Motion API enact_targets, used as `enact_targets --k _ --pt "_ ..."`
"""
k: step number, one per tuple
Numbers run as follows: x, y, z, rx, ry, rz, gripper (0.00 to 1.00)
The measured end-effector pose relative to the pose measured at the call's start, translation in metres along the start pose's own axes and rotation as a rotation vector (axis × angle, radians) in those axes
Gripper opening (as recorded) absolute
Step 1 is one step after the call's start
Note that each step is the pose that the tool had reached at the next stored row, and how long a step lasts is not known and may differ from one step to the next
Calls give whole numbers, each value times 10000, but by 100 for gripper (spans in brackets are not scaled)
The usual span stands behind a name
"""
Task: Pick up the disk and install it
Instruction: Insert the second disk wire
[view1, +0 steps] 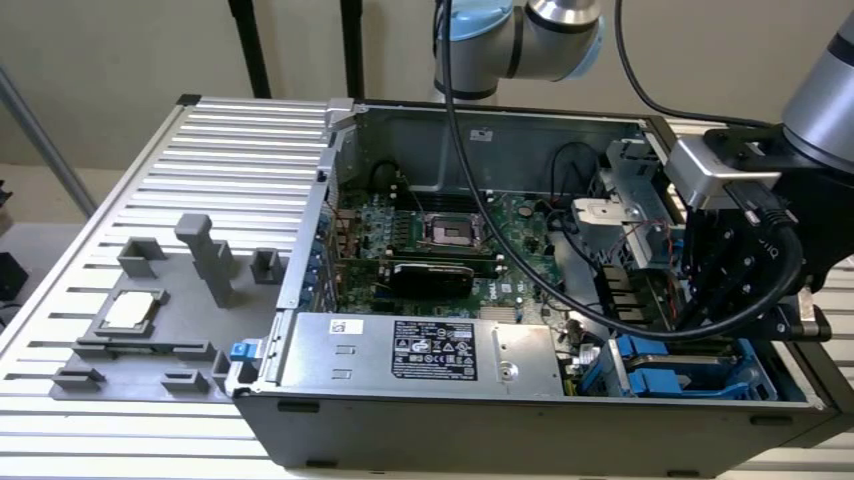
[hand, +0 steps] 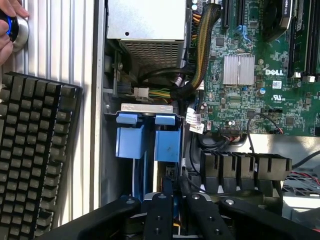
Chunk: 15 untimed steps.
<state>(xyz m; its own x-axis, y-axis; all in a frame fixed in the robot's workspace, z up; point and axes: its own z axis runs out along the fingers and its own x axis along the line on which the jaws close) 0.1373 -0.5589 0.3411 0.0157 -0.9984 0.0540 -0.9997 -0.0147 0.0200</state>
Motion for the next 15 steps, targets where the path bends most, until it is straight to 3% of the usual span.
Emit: enact_targets --k 15 --pt "10 -1 54 0 6 0 16"
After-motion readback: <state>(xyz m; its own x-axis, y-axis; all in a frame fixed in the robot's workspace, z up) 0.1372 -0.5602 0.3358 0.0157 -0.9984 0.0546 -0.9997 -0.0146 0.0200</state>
